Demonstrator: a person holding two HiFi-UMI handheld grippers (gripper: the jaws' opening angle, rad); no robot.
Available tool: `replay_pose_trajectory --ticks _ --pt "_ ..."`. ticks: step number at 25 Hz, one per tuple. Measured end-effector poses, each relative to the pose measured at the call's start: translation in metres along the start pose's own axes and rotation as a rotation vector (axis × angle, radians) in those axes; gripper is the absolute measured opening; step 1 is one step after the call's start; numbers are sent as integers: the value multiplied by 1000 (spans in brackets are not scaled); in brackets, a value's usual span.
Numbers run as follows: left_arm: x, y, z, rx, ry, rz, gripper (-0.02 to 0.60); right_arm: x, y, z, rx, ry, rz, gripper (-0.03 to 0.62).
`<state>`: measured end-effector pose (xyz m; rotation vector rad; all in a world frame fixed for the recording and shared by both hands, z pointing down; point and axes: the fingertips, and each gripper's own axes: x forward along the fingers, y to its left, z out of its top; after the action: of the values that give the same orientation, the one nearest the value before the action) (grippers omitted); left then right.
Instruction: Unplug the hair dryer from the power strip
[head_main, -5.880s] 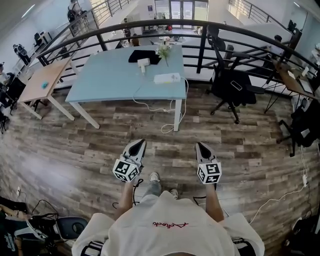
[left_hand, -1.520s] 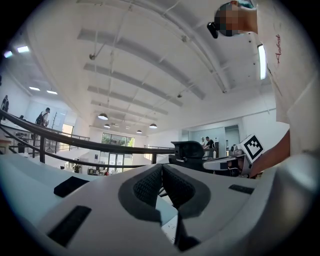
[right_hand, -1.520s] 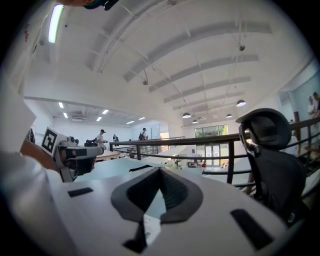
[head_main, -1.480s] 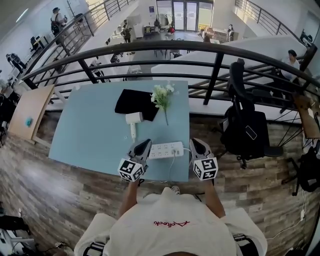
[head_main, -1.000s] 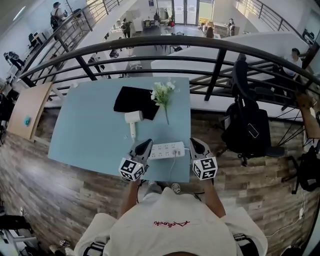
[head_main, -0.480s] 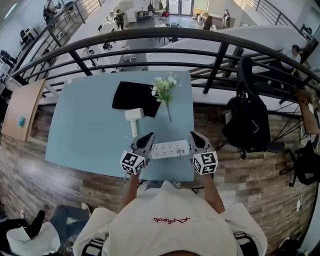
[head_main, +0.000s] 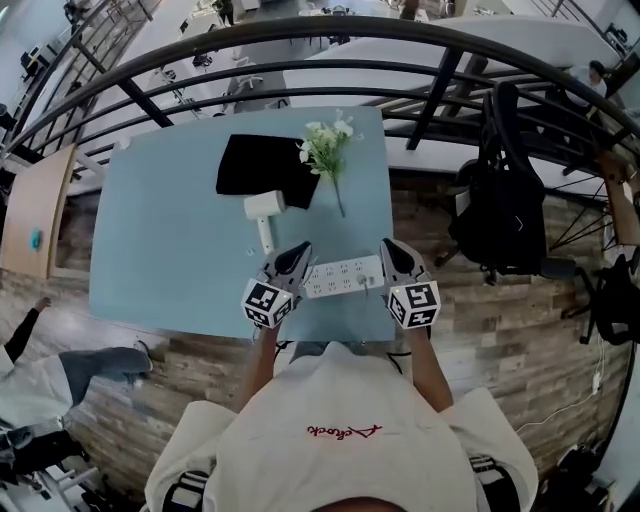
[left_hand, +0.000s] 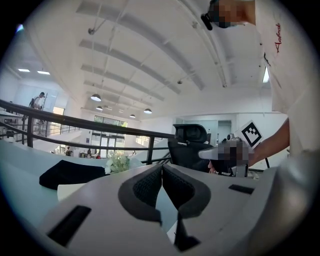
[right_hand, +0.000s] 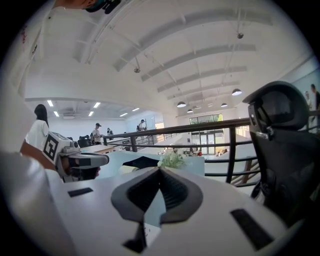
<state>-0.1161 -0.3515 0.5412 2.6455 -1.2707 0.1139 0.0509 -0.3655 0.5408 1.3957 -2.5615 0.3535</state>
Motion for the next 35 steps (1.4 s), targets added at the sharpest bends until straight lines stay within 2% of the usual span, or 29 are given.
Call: replay_pose_trajectory --ticks 11,17,22,28,35 --pt "14 -11 -49 18 124 -70 9 0 4 -49 61 91 -9 17" --pt "21 -19 -74 2 168 -106 9 -4 5 -70 84 126 -19 17" --pt "16 -27 -102 -15 221 -108 9 -7 4 -84 102 143 -32 17" --pt "6 -34 -139 15 306 -111 9 -13 2 -98 113 160 -47 17" --pt "3 -42 -163 44 365 -121 11 -20 17 -114 123 185 -24 17"
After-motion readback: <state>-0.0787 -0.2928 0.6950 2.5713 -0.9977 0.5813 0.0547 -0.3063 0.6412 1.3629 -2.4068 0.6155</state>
